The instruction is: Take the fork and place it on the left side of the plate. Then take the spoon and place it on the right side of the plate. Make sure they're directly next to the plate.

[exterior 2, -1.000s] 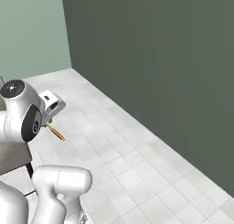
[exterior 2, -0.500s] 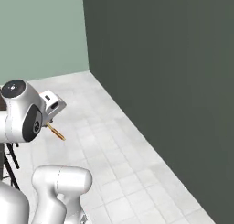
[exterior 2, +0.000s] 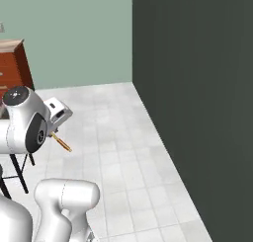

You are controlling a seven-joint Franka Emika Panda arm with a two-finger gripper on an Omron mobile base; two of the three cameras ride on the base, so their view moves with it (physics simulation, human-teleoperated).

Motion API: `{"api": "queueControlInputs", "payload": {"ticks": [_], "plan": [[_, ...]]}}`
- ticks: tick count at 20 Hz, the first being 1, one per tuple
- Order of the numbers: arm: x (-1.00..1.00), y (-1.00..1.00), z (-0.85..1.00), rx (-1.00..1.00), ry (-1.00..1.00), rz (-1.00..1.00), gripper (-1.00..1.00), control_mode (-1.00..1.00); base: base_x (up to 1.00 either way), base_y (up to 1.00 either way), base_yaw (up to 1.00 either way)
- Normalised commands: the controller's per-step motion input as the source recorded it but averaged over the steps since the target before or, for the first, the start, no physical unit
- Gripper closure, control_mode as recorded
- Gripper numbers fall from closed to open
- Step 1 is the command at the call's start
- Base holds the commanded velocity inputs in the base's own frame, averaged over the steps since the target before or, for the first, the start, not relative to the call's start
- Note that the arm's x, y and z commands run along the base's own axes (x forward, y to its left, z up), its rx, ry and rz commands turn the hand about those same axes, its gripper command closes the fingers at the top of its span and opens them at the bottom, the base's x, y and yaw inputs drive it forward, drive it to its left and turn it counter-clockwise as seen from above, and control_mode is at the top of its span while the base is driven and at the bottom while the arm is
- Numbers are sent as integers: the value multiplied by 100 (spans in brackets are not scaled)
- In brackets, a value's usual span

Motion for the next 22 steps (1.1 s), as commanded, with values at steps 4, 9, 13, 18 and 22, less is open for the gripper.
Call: {"api": "queueControlInputs", "payload": {"ticks": [4,9,13,18,22], "plan": [[0,0,0,0,0,0,100,100,100,-11,45],[0,0,0,0,0,0,100,100,100,-14,45],[0,0,0,0,0,0,100,100,100,-12,45],[0,0,0,0,0,0,100,100,100,-11,45],[0,0,0,0,0,0,100,100,100,-10,46]]}}
